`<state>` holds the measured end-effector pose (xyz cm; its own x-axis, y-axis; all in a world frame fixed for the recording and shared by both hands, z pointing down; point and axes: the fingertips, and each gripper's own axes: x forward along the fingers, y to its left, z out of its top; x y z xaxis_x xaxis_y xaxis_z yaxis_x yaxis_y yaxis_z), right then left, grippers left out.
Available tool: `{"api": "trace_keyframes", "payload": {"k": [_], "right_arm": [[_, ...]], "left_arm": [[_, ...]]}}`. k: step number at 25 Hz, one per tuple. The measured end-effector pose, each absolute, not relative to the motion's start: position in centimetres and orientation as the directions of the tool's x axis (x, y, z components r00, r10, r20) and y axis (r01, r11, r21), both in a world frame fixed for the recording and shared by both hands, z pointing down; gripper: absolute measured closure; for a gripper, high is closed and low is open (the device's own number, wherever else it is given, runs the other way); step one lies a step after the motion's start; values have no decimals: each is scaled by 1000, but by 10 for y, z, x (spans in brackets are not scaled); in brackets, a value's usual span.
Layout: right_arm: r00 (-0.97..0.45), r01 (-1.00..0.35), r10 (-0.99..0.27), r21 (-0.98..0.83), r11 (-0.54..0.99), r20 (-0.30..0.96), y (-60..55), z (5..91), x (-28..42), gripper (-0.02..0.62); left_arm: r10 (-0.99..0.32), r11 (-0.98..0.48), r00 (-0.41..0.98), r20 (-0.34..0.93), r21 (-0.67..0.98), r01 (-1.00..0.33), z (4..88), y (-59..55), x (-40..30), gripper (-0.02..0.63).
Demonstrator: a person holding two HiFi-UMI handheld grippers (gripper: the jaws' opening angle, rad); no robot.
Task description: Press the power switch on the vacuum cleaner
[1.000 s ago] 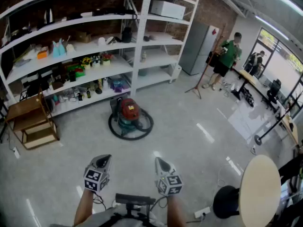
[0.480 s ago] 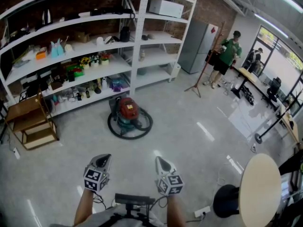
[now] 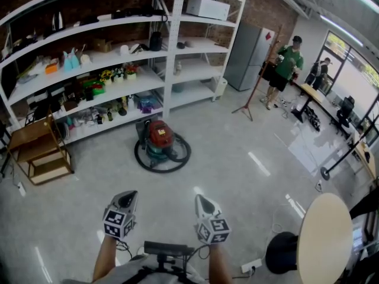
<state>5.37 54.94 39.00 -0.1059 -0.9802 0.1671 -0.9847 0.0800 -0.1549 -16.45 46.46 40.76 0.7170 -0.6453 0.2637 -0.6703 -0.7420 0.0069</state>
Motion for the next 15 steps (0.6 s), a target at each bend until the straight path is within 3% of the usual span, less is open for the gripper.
{"api": "trace_keyframes", "payload": {"k": [15], "right_arm": [[-165, -977, -971, -164, 137, 172, 560, 406, 72, 583]], "left_arm": [[-694, -695, 670, 263, -3, -719, 417, 480, -150, 600]]}}
